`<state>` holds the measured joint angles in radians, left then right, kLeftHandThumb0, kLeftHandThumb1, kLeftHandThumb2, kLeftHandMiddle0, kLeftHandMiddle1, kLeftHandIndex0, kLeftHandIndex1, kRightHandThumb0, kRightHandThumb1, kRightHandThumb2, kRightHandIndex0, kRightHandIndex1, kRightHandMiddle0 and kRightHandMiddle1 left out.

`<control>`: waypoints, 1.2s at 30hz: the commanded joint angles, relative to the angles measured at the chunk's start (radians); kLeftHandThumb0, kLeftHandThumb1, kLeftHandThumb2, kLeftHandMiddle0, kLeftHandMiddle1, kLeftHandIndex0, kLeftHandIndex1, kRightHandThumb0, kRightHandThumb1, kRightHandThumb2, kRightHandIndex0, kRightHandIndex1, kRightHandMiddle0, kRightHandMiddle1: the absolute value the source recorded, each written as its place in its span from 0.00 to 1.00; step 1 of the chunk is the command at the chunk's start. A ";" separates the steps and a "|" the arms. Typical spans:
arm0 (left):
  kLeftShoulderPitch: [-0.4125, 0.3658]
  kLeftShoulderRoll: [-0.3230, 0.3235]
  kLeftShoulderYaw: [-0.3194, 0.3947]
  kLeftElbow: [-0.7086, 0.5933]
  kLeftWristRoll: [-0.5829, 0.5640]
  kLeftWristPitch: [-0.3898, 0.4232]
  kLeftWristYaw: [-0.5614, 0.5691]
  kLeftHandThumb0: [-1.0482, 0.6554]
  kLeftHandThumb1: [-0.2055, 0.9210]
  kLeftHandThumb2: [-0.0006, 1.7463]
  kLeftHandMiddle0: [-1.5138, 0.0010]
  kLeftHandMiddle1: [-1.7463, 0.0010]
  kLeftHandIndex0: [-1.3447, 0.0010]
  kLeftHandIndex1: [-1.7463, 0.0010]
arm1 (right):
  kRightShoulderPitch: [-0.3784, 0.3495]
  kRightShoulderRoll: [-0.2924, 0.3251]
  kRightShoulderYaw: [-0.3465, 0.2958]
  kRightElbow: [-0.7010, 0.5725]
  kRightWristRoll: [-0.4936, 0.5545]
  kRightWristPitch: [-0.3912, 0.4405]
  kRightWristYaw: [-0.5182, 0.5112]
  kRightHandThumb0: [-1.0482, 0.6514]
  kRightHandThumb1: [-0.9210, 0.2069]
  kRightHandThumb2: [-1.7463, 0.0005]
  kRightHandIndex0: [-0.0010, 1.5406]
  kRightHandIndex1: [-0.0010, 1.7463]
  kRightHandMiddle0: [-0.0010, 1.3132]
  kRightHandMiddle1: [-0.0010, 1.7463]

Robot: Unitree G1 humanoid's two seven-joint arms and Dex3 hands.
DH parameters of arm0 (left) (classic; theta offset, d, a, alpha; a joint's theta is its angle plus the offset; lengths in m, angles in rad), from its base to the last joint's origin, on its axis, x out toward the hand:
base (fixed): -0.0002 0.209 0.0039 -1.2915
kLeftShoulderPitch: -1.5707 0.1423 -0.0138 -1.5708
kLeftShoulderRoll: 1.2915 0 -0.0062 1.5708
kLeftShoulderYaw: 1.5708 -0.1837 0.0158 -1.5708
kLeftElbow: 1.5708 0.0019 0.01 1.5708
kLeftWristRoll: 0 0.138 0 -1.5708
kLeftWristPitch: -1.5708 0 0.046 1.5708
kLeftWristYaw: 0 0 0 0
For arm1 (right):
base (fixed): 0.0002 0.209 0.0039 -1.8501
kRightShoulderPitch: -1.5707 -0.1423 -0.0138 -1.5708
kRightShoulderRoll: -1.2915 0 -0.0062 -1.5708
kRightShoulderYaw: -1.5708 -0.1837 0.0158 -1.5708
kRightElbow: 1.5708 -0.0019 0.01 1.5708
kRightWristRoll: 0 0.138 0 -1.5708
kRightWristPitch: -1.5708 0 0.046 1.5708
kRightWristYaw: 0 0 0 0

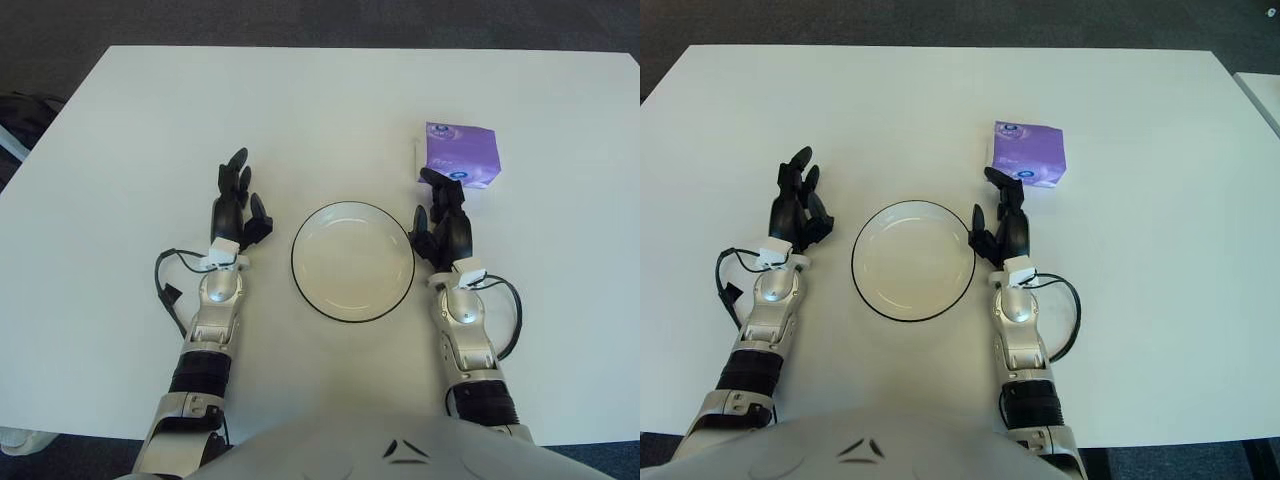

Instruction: Put the tissue paper into the plate.

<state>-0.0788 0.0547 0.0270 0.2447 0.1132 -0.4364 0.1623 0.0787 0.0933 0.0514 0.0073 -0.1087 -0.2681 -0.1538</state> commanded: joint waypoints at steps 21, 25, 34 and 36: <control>0.060 -0.024 -0.013 0.131 0.019 0.027 0.018 0.15 1.00 0.56 0.77 1.00 1.00 0.65 | 0.139 -0.118 -0.207 -0.343 0.017 -0.164 0.021 0.30 0.00 0.64 0.30 0.00 0.05 0.53; 0.053 -0.026 -0.012 0.146 0.016 0.018 0.017 0.15 1.00 0.56 0.77 1.00 1.00 0.65 | 0.103 -0.154 -0.272 -0.359 -0.083 -0.190 -0.028 0.27 0.00 0.64 0.29 0.00 0.07 0.54; 0.039 -0.028 -0.013 0.175 0.015 0.004 0.018 0.16 1.00 0.56 0.77 1.00 1.00 0.66 | -0.138 -0.258 -0.347 -0.239 -0.155 -0.138 -0.083 0.28 0.00 0.59 0.27 0.00 0.07 0.54; 0.036 -0.029 -0.012 0.181 0.015 0.001 0.019 0.16 1.00 0.56 0.77 1.00 1.00 0.65 | -0.222 -0.288 -0.357 -0.177 -0.160 -0.135 -0.099 0.29 0.00 0.59 0.26 0.00 0.08 0.54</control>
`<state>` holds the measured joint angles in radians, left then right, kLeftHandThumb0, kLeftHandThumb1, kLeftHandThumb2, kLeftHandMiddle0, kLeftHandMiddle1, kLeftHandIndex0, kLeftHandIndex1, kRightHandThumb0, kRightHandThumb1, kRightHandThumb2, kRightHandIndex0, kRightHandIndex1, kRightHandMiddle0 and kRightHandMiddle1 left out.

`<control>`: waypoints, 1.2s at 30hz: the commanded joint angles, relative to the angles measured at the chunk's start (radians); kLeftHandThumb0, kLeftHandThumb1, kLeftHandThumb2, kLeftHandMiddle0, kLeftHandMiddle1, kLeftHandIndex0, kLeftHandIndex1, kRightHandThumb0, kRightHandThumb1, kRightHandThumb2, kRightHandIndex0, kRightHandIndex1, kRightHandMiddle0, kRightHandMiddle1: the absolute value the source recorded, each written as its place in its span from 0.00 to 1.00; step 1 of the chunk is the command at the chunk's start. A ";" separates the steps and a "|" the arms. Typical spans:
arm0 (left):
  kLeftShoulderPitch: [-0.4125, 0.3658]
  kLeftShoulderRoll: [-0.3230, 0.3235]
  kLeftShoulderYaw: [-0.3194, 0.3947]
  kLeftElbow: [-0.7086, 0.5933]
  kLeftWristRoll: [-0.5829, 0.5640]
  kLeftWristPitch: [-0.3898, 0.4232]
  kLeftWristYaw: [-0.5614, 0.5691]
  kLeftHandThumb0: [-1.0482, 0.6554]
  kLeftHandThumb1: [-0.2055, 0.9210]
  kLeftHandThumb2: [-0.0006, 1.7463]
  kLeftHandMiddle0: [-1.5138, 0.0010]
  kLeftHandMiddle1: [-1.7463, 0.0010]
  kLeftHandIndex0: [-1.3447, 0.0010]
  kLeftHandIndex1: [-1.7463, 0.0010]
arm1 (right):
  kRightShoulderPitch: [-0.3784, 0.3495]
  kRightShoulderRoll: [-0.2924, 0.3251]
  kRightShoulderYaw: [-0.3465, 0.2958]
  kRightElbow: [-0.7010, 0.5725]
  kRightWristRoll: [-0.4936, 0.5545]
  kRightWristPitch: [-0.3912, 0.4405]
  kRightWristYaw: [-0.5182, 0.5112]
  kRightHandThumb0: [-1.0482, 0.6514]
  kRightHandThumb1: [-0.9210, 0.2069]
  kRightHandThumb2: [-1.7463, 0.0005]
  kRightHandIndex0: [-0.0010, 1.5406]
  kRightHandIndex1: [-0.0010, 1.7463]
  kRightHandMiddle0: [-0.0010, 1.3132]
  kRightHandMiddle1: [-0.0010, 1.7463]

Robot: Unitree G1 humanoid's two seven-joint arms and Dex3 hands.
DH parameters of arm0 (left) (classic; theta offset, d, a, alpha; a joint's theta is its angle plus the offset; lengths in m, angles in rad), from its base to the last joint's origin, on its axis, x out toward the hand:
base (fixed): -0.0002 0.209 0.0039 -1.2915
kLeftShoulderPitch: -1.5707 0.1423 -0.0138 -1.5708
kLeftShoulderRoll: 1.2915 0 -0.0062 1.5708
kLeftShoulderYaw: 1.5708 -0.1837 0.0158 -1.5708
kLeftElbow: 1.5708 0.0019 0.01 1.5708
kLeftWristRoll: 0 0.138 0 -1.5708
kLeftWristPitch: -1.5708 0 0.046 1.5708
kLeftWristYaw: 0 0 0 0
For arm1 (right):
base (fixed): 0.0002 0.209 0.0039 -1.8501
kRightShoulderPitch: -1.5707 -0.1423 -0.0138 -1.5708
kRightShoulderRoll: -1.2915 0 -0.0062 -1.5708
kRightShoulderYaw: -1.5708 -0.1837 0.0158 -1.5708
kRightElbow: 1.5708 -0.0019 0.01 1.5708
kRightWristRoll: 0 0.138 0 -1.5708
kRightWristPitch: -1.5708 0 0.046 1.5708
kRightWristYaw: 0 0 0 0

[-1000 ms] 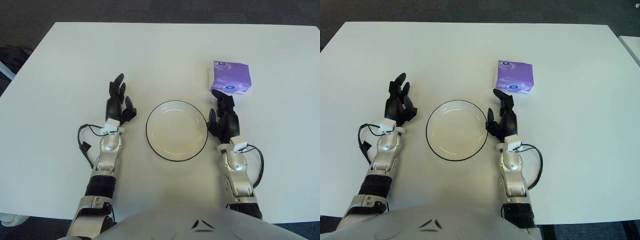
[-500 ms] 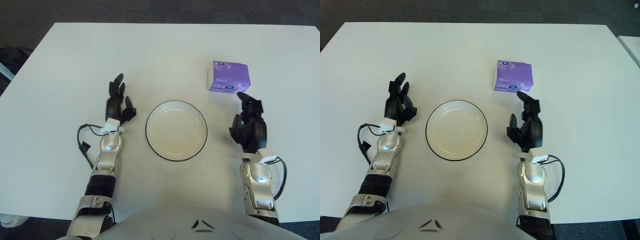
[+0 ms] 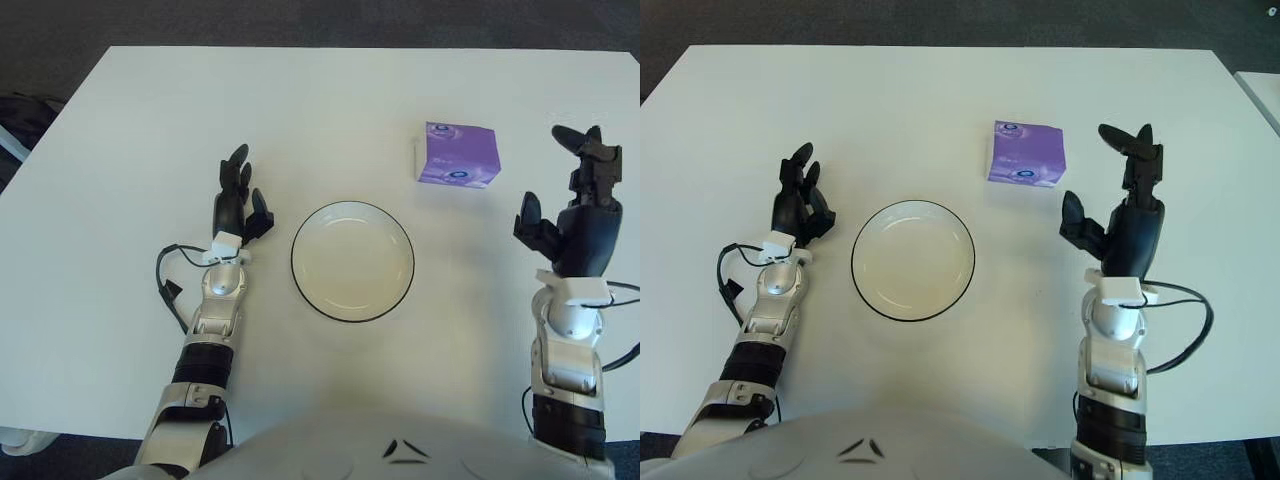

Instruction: Put the tissue paper into the plate.

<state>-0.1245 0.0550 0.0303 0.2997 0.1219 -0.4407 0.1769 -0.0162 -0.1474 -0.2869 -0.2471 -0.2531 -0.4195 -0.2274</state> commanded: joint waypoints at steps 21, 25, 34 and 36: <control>0.076 -0.022 -0.012 0.155 -0.008 -0.002 -0.003 0.17 1.00 0.56 0.78 1.00 1.00 0.67 | -0.449 -0.439 0.038 0.156 -0.299 0.317 0.174 0.03 0.00 0.80 0.03 0.00 0.00 0.09; 0.079 -0.019 -0.012 0.156 -0.011 -0.003 -0.006 0.17 1.00 0.56 0.78 1.00 1.00 0.67 | -0.478 -0.481 0.100 0.198 -0.347 0.354 0.220 0.01 0.00 0.84 0.01 0.00 0.00 0.02; 0.084 -0.010 -0.014 0.150 -0.009 0.009 -0.011 0.16 1.00 0.56 0.79 1.00 1.00 0.68 | -0.510 -0.539 0.205 0.275 -0.386 0.338 0.265 0.00 0.00 0.95 0.00 0.00 0.00 0.00; 0.085 -0.009 -0.014 0.147 -0.009 0.012 -0.012 0.16 1.00 0.57 0.79 1.00 1.00 0.68 | -0.533 -0.558 0.233 0.328 -0.408 0.297 0.243 0.00 0.00 0.96 0.00 0.00 0.00 0.00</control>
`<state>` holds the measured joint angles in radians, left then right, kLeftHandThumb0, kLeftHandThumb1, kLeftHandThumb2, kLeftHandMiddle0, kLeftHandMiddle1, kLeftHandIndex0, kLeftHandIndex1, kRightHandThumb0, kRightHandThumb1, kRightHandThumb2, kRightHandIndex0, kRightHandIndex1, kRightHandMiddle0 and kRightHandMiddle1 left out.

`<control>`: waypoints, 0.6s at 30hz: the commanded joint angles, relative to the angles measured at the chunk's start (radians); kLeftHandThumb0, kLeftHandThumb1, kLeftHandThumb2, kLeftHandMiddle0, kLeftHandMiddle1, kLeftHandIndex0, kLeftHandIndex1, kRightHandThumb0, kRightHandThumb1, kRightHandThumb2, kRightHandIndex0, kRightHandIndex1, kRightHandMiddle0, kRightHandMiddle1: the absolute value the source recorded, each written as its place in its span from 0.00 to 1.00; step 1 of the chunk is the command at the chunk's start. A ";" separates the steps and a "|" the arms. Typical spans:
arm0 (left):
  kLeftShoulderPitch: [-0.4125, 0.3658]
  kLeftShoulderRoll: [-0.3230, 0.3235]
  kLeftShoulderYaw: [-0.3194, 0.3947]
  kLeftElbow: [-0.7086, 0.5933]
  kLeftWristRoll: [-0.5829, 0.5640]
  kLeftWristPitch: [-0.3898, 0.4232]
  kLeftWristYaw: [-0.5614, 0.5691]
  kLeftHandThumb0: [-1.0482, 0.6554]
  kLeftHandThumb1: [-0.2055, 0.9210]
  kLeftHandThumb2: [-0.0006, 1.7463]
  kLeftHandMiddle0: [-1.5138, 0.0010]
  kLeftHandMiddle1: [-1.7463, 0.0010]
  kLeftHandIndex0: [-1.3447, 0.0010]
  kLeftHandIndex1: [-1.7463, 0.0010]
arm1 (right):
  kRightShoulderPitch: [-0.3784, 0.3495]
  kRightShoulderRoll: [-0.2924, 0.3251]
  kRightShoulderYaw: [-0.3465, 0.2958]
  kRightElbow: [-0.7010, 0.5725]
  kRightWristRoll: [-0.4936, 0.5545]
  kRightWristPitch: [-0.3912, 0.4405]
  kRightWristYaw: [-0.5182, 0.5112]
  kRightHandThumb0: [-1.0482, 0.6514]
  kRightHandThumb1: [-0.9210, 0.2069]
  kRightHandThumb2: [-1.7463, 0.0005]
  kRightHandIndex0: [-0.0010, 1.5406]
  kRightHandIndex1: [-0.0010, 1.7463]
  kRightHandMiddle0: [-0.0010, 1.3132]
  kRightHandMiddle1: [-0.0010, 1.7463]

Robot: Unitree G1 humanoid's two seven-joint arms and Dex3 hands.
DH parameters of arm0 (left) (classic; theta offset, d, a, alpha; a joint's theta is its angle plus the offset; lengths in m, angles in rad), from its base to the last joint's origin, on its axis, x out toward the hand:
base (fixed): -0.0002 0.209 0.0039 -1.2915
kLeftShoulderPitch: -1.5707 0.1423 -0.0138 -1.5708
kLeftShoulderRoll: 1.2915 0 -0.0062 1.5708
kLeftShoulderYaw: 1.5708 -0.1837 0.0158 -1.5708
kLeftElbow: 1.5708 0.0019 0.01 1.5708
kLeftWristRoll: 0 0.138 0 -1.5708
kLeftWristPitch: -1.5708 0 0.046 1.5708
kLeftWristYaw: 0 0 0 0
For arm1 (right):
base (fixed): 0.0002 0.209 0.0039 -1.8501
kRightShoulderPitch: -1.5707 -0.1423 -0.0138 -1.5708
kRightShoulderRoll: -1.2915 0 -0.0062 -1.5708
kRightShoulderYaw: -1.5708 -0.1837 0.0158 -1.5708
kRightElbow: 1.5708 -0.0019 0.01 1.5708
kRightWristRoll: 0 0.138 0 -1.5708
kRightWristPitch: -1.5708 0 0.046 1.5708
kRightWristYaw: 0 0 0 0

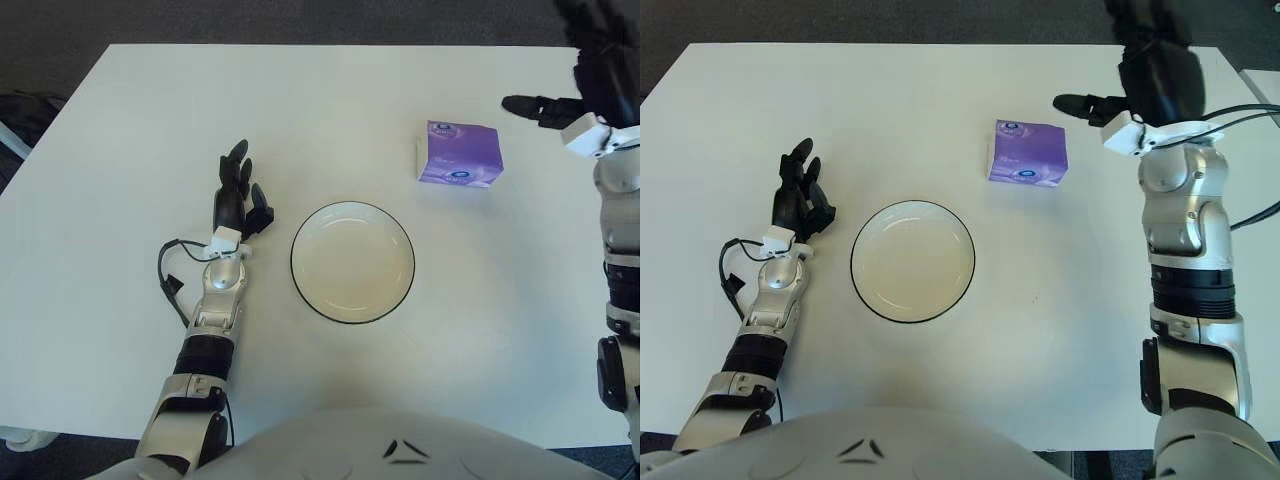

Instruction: Put the tissue paper into the plate.

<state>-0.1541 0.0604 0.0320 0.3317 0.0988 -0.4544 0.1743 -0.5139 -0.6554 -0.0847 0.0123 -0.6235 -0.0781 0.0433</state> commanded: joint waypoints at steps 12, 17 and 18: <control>0.120 -0.015 -0.018 0.106 0.016 0.027 -0.008 0.16 1.00 0.57 0.79 1.00 1.00 0.68 | -0.109 -0.096 0.226 0.274 -0.178 -0.153 -0.056 0.00 0.00 0.86 0.00 0.00 0.00 0.00; 0.123 -0.016 -0.016 0.101 0.012 0.029 -0.008 0.17 1.00 0.57 0.78 1.00 1.00 0.67 | -0.121 -0.152 0.255 0.251 -0.205 -0.183 -0.001 0.00 0.00 0.81 0.00 0.00 0.00 0.00; 0.123 -0.017 -0.015 0.101 0.011 0.029 -0.008 0.17 1.00 0.57 0.78 1.00 1.00 0.67 | -0.123 -0.157 0.258 0.249 -0.206 -0.188 0.008 0.00 0.00 0.80 0.00 0.00 0.00 0.00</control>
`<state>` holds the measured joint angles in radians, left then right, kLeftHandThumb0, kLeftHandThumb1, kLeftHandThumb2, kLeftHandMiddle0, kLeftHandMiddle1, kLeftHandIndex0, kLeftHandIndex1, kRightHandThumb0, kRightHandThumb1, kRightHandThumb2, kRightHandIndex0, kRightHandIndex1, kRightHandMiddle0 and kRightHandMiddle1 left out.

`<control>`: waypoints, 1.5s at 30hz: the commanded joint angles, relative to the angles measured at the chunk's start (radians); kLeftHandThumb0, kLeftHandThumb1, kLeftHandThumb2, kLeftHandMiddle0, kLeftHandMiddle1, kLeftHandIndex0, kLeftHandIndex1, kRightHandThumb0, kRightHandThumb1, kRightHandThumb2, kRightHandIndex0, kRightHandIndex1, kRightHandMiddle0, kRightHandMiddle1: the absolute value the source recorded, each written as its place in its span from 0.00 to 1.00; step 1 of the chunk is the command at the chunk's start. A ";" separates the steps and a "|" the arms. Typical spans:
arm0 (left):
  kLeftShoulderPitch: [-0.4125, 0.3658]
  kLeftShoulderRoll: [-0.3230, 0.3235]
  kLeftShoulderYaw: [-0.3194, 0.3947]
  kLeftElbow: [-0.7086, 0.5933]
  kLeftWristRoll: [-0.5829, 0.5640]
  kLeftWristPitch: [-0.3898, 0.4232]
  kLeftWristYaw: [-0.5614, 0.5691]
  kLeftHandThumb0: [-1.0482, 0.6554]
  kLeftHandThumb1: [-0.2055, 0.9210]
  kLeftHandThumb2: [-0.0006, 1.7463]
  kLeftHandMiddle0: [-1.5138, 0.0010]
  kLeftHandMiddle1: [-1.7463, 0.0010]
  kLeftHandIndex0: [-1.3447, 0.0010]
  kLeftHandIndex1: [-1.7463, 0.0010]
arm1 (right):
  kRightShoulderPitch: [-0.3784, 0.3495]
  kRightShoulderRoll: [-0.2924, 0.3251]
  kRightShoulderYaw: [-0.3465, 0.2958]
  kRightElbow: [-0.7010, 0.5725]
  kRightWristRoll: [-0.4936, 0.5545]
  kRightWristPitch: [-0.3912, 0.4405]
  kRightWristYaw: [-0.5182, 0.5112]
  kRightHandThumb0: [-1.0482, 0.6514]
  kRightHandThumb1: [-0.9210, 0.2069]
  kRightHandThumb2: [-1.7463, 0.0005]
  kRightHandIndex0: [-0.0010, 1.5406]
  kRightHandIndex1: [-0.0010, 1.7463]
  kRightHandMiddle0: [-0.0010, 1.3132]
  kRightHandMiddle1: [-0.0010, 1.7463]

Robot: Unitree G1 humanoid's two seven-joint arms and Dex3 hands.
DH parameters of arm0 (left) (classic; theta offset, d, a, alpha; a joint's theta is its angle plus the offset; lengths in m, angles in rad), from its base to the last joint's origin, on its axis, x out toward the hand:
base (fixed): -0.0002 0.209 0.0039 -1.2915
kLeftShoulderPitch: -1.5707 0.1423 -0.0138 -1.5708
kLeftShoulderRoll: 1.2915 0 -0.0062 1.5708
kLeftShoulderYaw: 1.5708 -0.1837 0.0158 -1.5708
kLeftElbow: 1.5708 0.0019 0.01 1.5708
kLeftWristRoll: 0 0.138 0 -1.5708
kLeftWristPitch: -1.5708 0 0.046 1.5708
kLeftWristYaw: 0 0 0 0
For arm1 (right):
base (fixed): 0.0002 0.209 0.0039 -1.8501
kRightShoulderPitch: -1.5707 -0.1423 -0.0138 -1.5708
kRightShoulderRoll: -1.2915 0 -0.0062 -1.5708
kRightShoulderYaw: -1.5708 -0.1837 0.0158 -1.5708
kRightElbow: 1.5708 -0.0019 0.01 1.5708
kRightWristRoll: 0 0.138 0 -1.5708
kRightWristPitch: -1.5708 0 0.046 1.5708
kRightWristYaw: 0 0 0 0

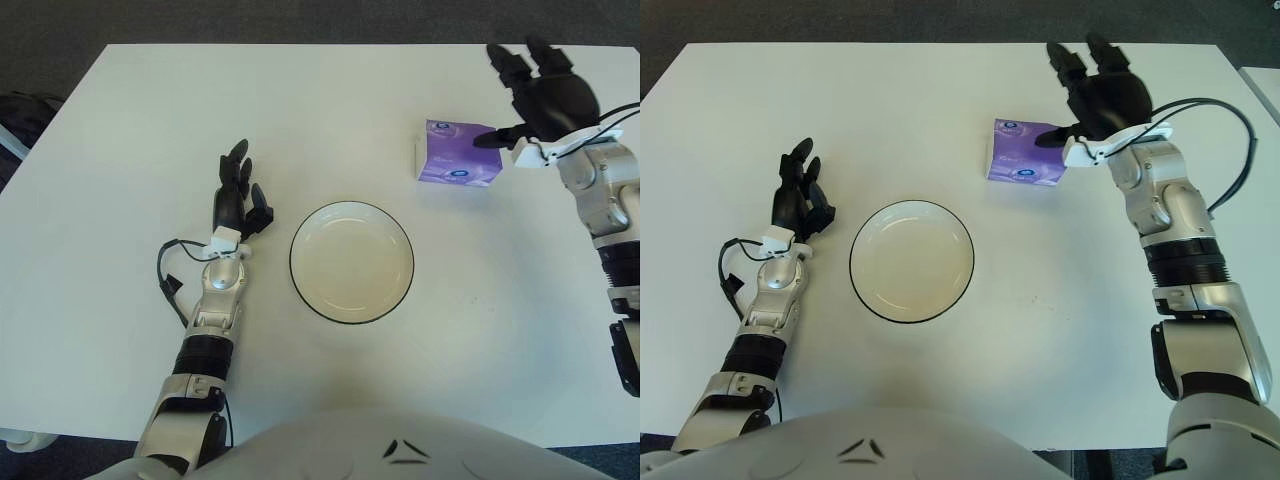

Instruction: Put the tissue paper into the plate.

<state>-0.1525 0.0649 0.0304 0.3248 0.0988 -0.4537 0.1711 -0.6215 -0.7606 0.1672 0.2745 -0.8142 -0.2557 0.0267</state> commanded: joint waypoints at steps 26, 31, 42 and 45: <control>0.124 -0.019 -0.013 0.098 0.008 0.038 -0.006 0.17 1.00 0.56 0.79 1.00 1.00 0.67 | -0.058 -0.127 0.083 0.019 0.003 -0.179 0.218 0.00 0.00 0.73 0.00 0.00 0.00 0.00; 0.123 -0.018 -0.013 0.098 0.010 0.040 -0.006 0.17 1.00 0.57 0.79 1.00 1.00 0.67 | -0.058 -0.130 0.080 0.016 0.005 -0.178 0.245 0.00 0.00 0.72 0.00 0.00 0.00 0.00; 0.120 -0.011 -0.012 0.107 0.010 0.038 -0.011 0.17 1.00 0.57 0.80 1.00 1.00 0.69 | -0.094 -0.127 0.083 0.042 -0.005 -0.130 0.325 0.00 0.00 0.71 0.00 0.00 0.00 0.00; 0.117 -0.009 -0.012 0.110 0.008 0.038 -0.013 0.17 1.00 0.57 0.80 1.00 1.00 0.69 | -0.101 -0.122 0.086 0.045 -0.009 -0.106 0.343 0.00 0.00 0.71 0.00 0.00 0.00 0.00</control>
<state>-0.1493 0.0675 0.0307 0.3202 0.0955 -0.4473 0.1699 -0.7025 -0.8759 0.2471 0.3109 -0.8149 -0.3856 0.3486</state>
